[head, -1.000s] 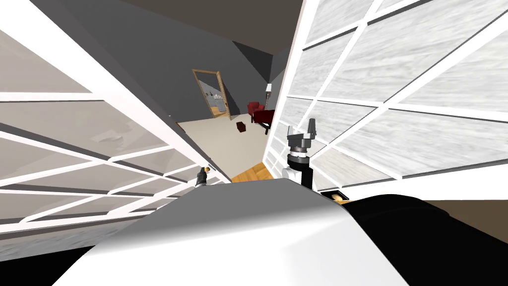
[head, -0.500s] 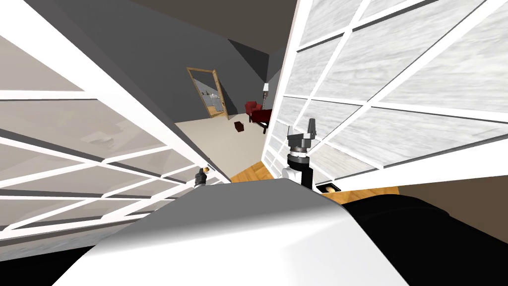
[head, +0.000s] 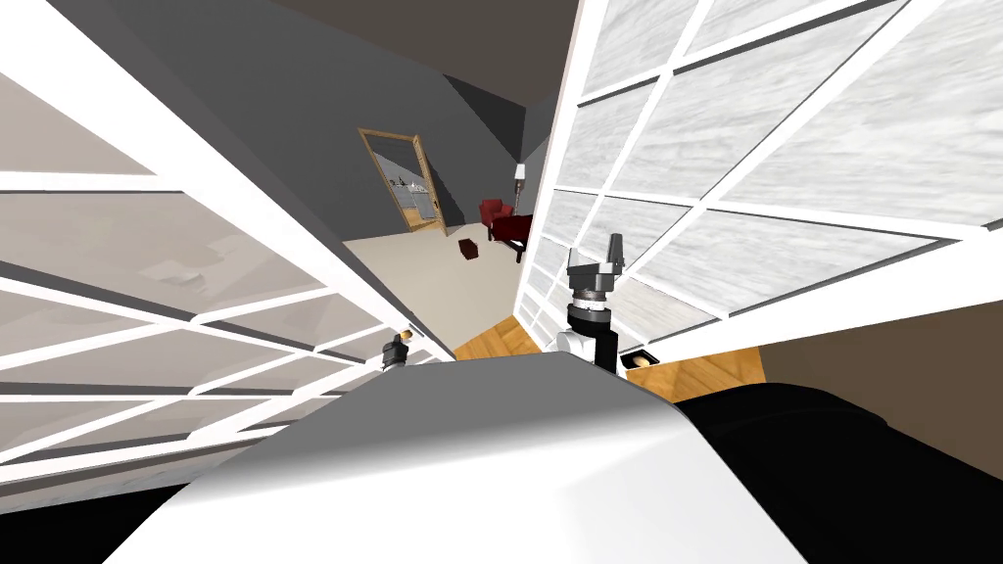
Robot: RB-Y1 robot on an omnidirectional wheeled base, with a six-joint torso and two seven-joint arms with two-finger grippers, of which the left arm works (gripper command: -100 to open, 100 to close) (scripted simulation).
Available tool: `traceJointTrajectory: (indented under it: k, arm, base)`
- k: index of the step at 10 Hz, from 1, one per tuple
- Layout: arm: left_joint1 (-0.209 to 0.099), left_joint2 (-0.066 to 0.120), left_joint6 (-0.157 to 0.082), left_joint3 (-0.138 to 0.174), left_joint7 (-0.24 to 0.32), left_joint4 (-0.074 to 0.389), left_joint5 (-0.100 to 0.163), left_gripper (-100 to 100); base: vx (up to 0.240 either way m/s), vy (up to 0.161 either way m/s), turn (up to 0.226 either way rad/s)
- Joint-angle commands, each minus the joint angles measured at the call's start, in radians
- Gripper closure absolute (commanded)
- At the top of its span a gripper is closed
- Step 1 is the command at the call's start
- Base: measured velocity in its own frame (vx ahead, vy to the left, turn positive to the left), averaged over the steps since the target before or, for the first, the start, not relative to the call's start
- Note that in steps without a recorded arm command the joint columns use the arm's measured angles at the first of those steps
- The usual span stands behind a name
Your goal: Pull the door open
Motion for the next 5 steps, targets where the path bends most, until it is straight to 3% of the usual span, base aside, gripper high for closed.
traceJointTrajectory:
  k: [1, 5]
  arm:
    - [-0.003, -0.006, 0.0, -0.003, 0.038, -0.002, 0.013, -100]
    - [-0.012, -0.023, 0.002, -0.013, 0.142, -0.008, 0.051, -100]
  base:
    - [-0.041, 0.018, -0.026]
    - [-0.069, -0.005, -0.053]
